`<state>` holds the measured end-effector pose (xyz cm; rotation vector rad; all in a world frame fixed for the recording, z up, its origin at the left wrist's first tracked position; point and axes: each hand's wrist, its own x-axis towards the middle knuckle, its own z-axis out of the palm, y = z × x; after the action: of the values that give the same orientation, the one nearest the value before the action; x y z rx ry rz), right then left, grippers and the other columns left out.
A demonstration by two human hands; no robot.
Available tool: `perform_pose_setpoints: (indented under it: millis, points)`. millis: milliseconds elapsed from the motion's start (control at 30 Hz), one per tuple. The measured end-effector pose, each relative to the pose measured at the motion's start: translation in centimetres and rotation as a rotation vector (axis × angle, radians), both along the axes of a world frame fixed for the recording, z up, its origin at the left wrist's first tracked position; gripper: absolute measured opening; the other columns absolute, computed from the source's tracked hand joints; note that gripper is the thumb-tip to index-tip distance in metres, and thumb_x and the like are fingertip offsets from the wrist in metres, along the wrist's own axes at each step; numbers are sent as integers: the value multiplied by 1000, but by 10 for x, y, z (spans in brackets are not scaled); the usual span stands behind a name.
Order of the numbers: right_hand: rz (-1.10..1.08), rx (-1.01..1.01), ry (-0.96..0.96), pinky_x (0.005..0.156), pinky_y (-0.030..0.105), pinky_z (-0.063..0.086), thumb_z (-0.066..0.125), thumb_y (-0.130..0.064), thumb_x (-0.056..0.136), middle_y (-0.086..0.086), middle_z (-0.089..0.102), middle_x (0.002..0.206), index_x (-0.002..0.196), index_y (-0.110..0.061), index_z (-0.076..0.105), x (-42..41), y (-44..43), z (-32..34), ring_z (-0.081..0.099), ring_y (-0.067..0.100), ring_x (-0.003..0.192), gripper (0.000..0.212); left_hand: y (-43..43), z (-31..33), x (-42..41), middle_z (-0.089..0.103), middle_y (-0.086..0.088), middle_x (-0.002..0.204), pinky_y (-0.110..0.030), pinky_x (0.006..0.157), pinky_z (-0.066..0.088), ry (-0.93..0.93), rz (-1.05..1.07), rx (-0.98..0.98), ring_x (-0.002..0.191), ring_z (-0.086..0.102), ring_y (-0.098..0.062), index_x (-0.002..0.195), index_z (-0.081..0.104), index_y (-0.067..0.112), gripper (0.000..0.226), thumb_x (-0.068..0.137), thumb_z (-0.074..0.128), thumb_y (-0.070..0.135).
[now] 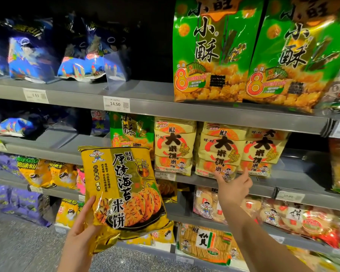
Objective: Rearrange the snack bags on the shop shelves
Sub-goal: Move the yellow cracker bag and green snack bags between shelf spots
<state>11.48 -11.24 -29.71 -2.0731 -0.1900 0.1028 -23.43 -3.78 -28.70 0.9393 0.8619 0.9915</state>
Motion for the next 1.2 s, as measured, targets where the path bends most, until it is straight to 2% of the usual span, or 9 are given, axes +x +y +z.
perform_pose_setpoints:
  millis: [133, 267, 533, 767, 833, 900, 967, 1033, 1200]
  points:
    - [-49, 82, 194, 97, 51, 42, 77, -38, 72, 21, 25, 147, 146, -10, 16, 1, 0, -4, 40, 41, 126, 100, 2, -7, -5, 53, 6, 137, -23, 54, 49, 11, 7, -3, 88, 46, -28, 119, 60, 40, 75, 77, 44, -19]
    - [-111, 330, 475, 93, 43, 45, 73, -37, 78, 22, 47, 134, 144, -6, 20, -5, 15, 3, 53, 37, 116, 90, -1, -6, -3, 57, 7, 132, -31, 63, 55, 29, 45, -24, 106, 56, -26, 111, 65, 39, 70, 78, 44, -19]
    - [-175, 403, 524, 106, 44, 31, 67, -43, 81, 21, 35, 146, 148, -6, 14, -12, 46, 12, 37, 37, 133, 93, 1, -1, -5, 63, 9, 125, -29, 59, 56, 45, 74, -45, 92, 63, -29, 116, 63, 36, 69, 80, 42, -19]
    - [-167, 437, 581, 103, 43, 36, 59, -47, 86, 16, 43, 142, 147, -5, 16, -21, 41, 7, 43, 35, 128, 85, -6, 12, 0, 60, 18, 116, -20, 53, 54, 60, 61, -22, 81, 68, 4, 123, 56, 31, 66, 83, 38, -19]
    - [-209, 564, 653, 103, 43, 37, 57, -43, 89, 15, 46, 140, 148, -5, 16, -21, 39, -3, 44, 34, 128, 81, -7, 13, 0, 57, 19, 117, -18, 53, 54, 72, 47, -13, 78, 65, 10, 122, 55, 31, 66, 83, 38, -19]
    - [-218, 857, 859, 95, 37, 45, 51, -36, 94, 24, 48, 136, 142, 1, 30, -22, 40, -3, 48, 38, 124, 64, -8, 14, 0, 59, 21, 112, -17, 53, 54, 74, 40, -18, 78, 66, 10, 119, 56, 32, 65, 83, 38, -20]
    - [-235, 1051, 976, 98, 33, 44, 45, -36, 96, 25, 43, 140, 140, -1, 34, -20, 43, 8, 45, 37, 127, 57, -8, 13, -2, 58, 21, 114, -16, 54, 54, 78, 34, -26, 80, 65, 12, 119, 55, 31, 66, 82, 36, -21]
    - [-171, 1116, 996, 110, 34, 35, 55, -44, 90, 11, 25, 154, 146, -13, 25, -25, 41, 22, 28, 27, 140, 71, -8, 12, -3, 55, 20, 119, -15, 55, 53, 86, 35, -25, 81, 63, 15, 119, 54, 30, 68, 81, 34, -23]
    - [-64, 1102, 1013, 114, 30, 27, 67, -42, 82, 3, 10, 158, 149, -18, 21, -22, 46, 36, 12, 19, 145, 85, -4, 9, -9, 56, 14, 123, -17, 56, 54, 102, 47, -26, 79, 67, 7, 123, 54, 28, 66, 82, 35, -21]
